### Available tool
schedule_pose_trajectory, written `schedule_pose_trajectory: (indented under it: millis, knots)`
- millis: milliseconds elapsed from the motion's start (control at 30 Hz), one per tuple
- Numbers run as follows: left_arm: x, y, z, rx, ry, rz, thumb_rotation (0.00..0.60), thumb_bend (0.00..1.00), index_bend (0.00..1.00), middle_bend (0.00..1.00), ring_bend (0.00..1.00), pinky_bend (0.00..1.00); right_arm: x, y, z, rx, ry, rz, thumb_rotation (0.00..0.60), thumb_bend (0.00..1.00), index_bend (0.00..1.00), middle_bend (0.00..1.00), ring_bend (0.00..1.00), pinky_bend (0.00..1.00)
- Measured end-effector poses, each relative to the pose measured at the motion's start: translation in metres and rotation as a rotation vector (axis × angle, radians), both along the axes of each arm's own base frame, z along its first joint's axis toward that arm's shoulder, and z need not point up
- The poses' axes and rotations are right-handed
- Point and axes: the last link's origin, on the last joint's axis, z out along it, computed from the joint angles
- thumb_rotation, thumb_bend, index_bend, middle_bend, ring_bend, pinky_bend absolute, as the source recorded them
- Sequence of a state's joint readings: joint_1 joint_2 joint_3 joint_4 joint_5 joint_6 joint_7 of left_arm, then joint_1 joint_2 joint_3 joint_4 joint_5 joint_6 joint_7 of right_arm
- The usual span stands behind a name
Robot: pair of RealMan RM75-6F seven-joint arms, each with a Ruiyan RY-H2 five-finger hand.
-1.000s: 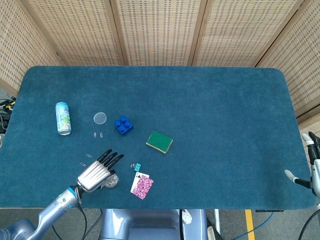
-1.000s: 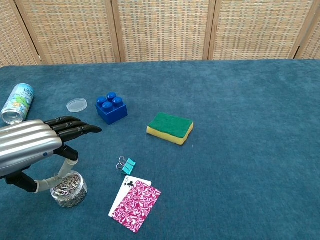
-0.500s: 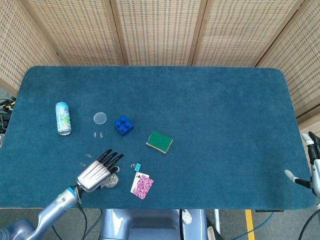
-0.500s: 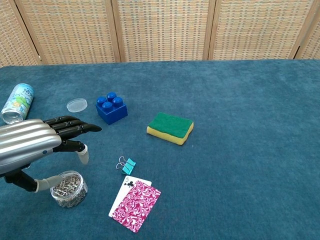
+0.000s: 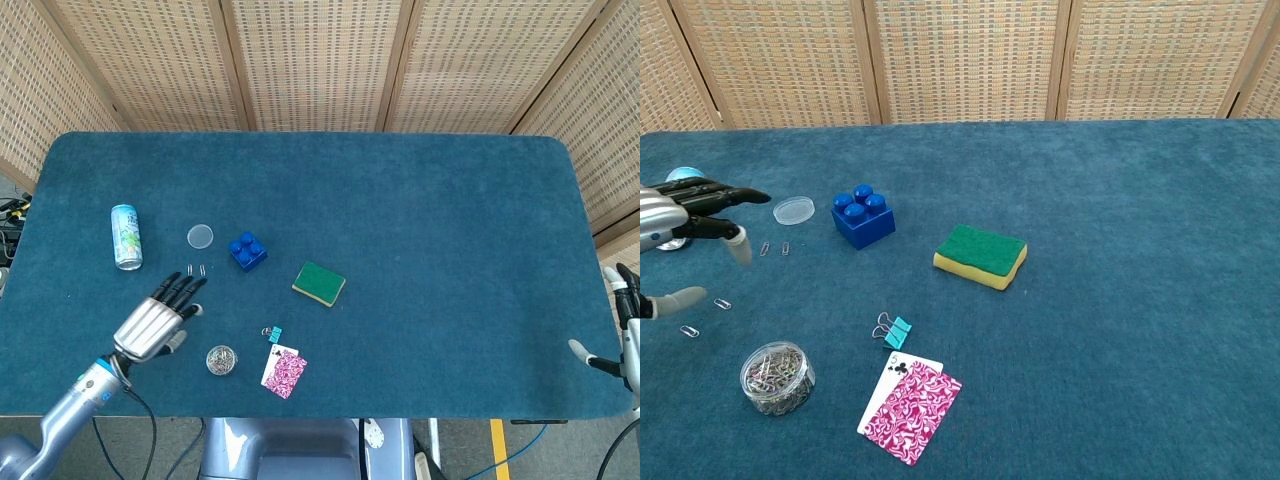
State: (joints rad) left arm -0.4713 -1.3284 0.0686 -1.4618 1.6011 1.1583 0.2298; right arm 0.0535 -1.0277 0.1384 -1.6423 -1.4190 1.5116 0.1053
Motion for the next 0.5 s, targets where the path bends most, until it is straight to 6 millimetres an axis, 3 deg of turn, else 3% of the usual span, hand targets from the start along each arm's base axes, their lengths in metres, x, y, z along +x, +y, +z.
schedule_pose_trajectory:
  millis: [267, 500]
  knots:
    - [-0.051, 0.016, 0.006, 0.029, -0.006, 0.145, 0.6, 0.42, 0.41, 0.0, 0.0, 0.0, 0.001, -0.001, -0.002, 0.005, 0.011, -0.002, 0.6, 0.0, 0.0, 0.0, 0.0, 0.0]
    - [-0.064, 0.013, -0.009, -0.003, -0.058, 0.169, 0.6, 0.4, 0.43, 0.0, 0.0, 0.0, 0.0, -0.001, -0.003, 0.008, 0.011, -0.004, 0.6, 0.0, 0.0, 0.0, 0.0, 0.0]
